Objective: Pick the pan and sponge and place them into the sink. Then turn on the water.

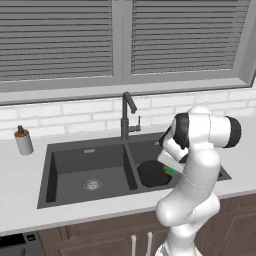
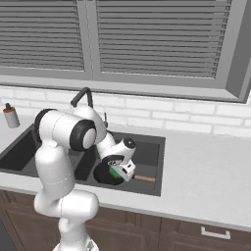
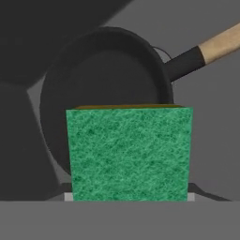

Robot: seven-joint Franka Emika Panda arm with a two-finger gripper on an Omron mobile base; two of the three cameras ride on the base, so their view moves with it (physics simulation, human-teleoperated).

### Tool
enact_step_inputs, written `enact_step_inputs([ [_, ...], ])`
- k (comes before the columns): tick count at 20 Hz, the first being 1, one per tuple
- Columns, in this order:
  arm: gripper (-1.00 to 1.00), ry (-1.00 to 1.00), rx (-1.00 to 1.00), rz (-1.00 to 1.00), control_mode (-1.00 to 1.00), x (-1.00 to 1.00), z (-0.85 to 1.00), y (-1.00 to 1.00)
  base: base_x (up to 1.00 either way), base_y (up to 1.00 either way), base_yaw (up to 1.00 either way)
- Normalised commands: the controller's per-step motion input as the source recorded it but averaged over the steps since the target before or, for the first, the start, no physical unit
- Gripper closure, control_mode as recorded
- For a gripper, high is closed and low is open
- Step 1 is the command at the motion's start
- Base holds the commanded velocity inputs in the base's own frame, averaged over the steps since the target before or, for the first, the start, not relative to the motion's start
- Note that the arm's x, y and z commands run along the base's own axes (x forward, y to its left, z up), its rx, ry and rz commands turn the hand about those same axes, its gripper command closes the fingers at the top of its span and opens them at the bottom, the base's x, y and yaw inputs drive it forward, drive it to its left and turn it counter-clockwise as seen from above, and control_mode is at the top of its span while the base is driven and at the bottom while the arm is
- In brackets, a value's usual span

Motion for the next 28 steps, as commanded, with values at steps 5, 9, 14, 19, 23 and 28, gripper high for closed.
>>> enact_step_inputs([
  [5, 1.00, 0.00, 0.03, 0.00, -1.00, 0.49, -0.50, 0.00, 0.00, 0.00, 0.00],
  [9, 1.00, 0.00, 0.05, 0.00, -1.00, 0.50, -0.46, 0.00, 0.00, 0.00, 0.00],
  [14, 1.00, 0.00, 0.06, 0.00, -1.00, 0.46, -0.46, 0.00, 0.00, 0.00, 0.00],
  [19, 1.00, 0.00, 0.06, 0.00, -1.00, 0.41, -0.37, -0.02, 0.00, 0.00, 0.00],
  [23, -1.00, 0.00, 0.04, 0.00, -1.00, 0.28, -0.19, 0.00, 0.00, 0.00, 0.00],
  [28, -1.00, 0.00, 0.05, 0.00, -1.00, 0.03, -0.01, 0.00, 0.00, 0.00, 0.00],
])
